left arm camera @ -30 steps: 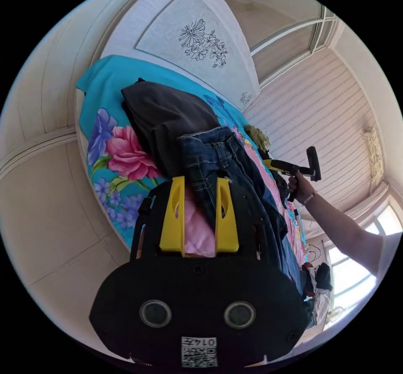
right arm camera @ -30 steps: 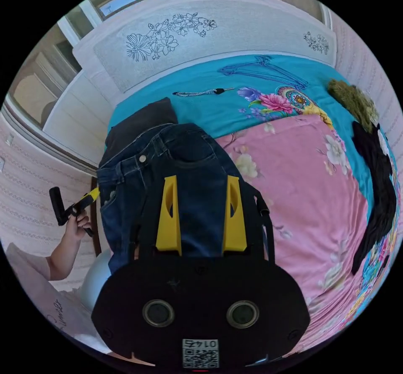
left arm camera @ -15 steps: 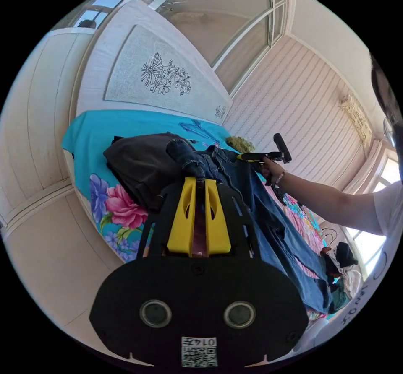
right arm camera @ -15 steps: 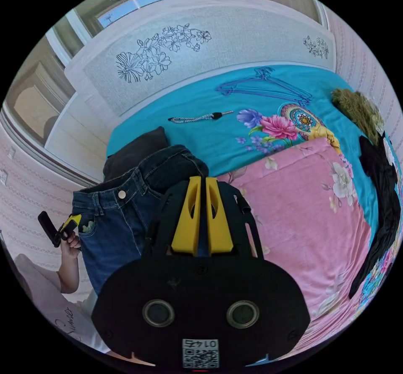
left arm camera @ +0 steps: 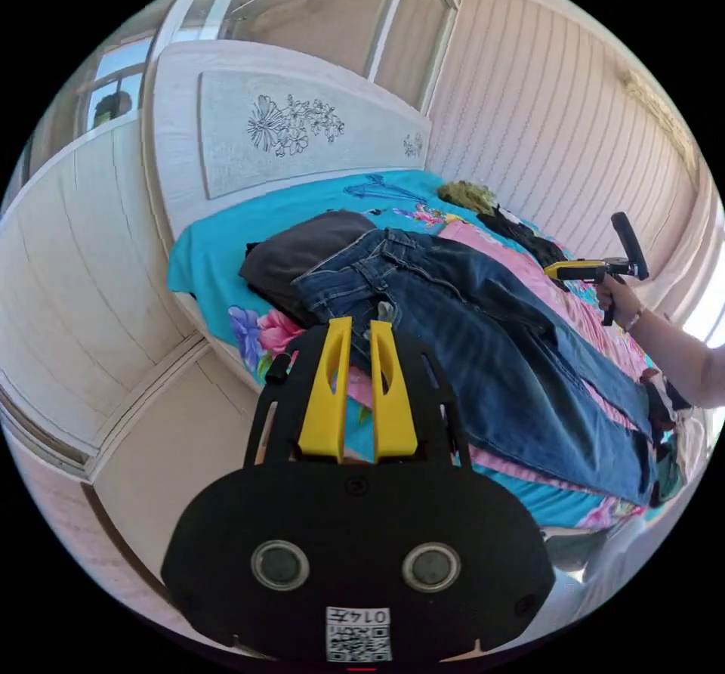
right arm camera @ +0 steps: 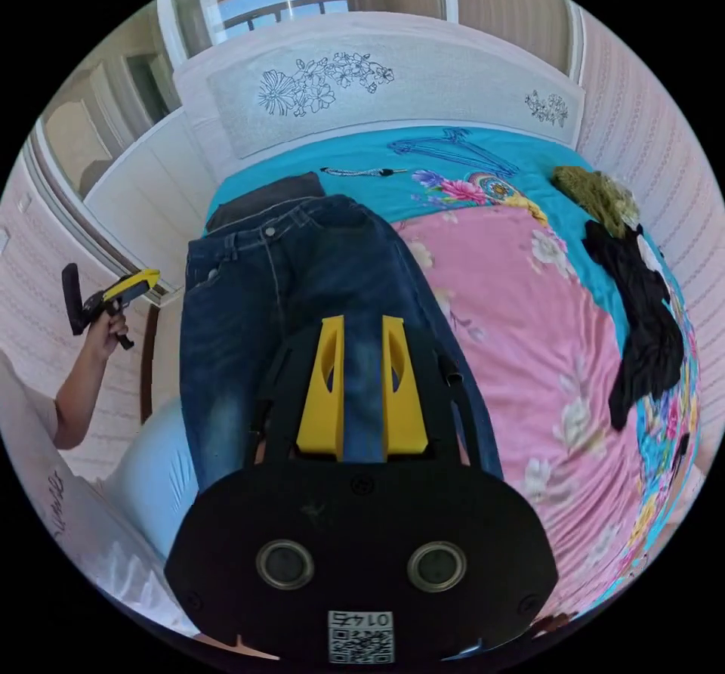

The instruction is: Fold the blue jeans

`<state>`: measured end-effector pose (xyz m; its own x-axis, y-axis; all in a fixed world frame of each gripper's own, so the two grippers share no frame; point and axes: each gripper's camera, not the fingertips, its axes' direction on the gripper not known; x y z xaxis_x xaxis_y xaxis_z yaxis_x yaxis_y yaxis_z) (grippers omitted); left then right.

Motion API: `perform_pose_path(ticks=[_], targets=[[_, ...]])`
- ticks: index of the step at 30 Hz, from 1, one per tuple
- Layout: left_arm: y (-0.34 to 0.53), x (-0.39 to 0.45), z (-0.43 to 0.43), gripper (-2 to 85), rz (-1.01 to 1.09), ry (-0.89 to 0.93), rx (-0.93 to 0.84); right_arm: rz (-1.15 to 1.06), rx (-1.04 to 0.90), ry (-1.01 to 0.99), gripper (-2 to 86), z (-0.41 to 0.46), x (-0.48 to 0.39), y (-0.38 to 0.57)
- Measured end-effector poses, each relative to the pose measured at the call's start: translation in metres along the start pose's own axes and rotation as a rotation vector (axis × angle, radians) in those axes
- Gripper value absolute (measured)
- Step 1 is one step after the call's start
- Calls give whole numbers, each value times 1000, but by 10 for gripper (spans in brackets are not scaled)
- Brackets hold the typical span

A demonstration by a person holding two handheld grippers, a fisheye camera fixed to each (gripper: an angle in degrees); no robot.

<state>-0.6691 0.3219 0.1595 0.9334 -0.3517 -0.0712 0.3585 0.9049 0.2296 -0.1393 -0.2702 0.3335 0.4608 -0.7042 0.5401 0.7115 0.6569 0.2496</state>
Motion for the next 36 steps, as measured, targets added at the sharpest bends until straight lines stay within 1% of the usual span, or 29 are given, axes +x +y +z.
perform_pose_path(ticks=[2, 3, 5, 6, 8, 9, 11, 12, 14, 15, 16, 17, 18, 20, 21, 23, 24, 26, 29, 31, 33, 35, 36], targets=[[14, 78, 8, 49, 181, 109, -64, 164, -27, 72, 79, -47, 5, 104], [18, 99, 12, 49, 223, 141, -87, 214, -42, 94, 78, -58, 7, 132], [37, 189, 29, 50, 366, 302, -168, 420, -124, 201, 79, -100, 5, 240], [42, 211, 33, 50, 392, 350, -186, 473, -140, 236, 80, -110, 4, 267], [61, 302, 43, 52, 529, 517, -228, 720, -186, 324, 83, -147, -4, 371], [65, 325, 45, 52, 569, 540, -237, 781, -189, 326, 86, -155, -6, 396], [81, 412, 52, 55, 743, 606, -277, 1008, -160, 318, 99, -183, -19, 486], [84, 432, 54, 56, 782, 620, -286, 1056, -146, 314, 103, -189, -22, 506], [95, 510, 61, 57, 905, 682, -312, 1194, -68, 291, 110, -207, -36, 572], [97, 529, 63, 58, 934, 692, -319, 1216, -48, 283, 111, -211, -38, 584], [103, 568, 66, 60, 1003, 693, -326, 1249, -20, 270, 113, -216, -43, 608], [111, 607, 70, 61, 1082, 690, -329, 1256, -11, 272, 117, -220, -46, 626], [116, 626, 72, 62, 1114, 691, -334, 1256, -7, 273, 117, -221, -48, 634], [135, 701, 83, 63, 1199, 726, -376, 1254, 16, 272, 119, -226, -51, 662], [142, 721, 85, 64, 1230, 718, -380, 1256, 23, 273, 119, -227, -51, 669], [179, 795, 89, 67, 1382, 676, -338, 1288, 42, 281, 121, -231, -49, 699], [189, 812, 91, 68, 1411, 678, -345, 1302, 43, 281, 122, -232, -48, 706], [227, 874, 108, 76, 1469, 691, -468, 1348, 54, 260, 130, -238, -46, 736], [257, 931, 129, 81, 1474, 692, -531, 1354, 47, 190, 124, -240, -43, 766], [257, 958, 137, 80, 1435, 717, -549, 1355, 61, 139, 118, -240, -42, 784], [243, 979, 136, 75, 1363, 739, -496, 1360, 90, 122, 116, -246, -43, 801], [221, 997, 130, 68, 1279, 757, -378, 1360, 117, 113, 115, -257, -44, 821], [217, 1002, 130, 67, 1268, 763, -363, 1360, 122, 118, 115, -260, -45, 826]])
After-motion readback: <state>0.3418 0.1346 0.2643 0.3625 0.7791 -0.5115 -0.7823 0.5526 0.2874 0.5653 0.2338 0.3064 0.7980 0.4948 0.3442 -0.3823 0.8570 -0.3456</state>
